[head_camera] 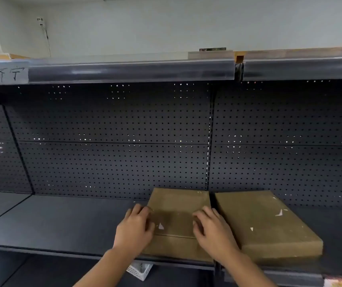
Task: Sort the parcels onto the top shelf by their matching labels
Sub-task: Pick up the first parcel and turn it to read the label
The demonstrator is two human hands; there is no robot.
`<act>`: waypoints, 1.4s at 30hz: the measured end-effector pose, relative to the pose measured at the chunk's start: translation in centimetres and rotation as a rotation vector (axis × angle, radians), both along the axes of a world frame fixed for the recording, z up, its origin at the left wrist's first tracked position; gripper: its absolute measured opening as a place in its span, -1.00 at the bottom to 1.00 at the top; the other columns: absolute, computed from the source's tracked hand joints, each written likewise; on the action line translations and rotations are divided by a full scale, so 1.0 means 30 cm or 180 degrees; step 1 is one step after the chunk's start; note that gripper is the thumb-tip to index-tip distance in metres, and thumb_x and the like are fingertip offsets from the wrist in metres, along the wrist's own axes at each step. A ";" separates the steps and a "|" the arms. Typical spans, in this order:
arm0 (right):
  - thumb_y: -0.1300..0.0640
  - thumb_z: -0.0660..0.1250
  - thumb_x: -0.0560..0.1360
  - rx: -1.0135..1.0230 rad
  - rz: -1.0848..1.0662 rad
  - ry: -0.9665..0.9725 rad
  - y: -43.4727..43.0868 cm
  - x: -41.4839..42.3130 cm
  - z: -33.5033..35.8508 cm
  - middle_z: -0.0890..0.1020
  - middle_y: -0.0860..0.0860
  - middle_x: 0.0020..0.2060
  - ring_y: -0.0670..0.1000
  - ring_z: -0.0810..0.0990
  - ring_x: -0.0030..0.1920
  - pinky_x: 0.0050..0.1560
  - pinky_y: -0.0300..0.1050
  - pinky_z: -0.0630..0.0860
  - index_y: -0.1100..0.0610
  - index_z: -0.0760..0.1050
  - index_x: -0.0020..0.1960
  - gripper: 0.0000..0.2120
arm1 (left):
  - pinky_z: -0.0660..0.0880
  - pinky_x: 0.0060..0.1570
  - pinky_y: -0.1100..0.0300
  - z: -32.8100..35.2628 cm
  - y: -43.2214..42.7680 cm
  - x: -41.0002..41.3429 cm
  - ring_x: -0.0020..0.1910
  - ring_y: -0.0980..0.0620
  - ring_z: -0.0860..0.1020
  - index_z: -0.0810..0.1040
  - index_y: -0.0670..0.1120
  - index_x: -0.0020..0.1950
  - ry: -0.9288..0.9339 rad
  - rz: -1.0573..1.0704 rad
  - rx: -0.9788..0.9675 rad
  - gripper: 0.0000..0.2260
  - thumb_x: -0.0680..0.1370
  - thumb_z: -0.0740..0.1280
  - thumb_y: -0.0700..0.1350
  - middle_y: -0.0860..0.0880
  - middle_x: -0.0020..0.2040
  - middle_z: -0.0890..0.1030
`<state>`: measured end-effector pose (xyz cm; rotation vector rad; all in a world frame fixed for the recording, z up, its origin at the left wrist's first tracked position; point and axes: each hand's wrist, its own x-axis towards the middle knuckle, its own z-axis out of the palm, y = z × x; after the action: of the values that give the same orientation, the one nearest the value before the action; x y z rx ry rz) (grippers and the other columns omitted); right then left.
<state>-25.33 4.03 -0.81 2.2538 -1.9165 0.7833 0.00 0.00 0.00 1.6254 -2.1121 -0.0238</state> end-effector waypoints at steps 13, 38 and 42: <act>-0.14 0.32 0.65 0.1244 -0.0833 -0.2684 -0.022 -0.001 -0.077 0.44 0.16 0.54 0.17 0.45 0.50 0.36 -0.07 0.39 0.23 0.11 0.67 -0.23 | 0.39 0.42 0.06 -0.078 -0.059 0.014 0.58 -0.12 0.39 0.02 -0.05 0.75 0.1656 0.0062 0.1814 -0.16 0.62 0.28 0.31 -0.09 0.65 0.30; -0.18 0.52 0.50 0.0002 0.0579 -0.4033 0.171 -0.012 0.113 0.56 -0.23 0.39 -0.47 0.55 0.21 0.14 -0.37 0.48 -0.15 0.29 0.60 -0.25 | 0.57 0.17 0.37 0.115 0.225 -0.011 0.25 0.33 0.65 0.41 0.30 0.48 0.3693 -0.0445 0.0502 -0.44 0.55 0.54 0.04 0.39 0.23 0.69; -0.29 0.53 0.32 -0.0051 0.0715 -0.4126 0.221 -0.025 0.132 0.54 -0.23 0.41 -0.43 0.56 0.21 0.21 -0.29 0.45 -0.24 0.24 0.58 -0.10 | 0.58 0.10 0.45 0.144 0.242 -0.011 0.23 0.32 0.65 0.43 0.17 0.57 0.3598 -0.0578 0.0408 -0.36 0.52 0.54 0.09 0.30 0.25 0.71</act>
<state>-26.08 10.68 3.15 2.0625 -1.8434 2.7365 -0.32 7.25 4.32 1.0330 -1.3366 -0.9166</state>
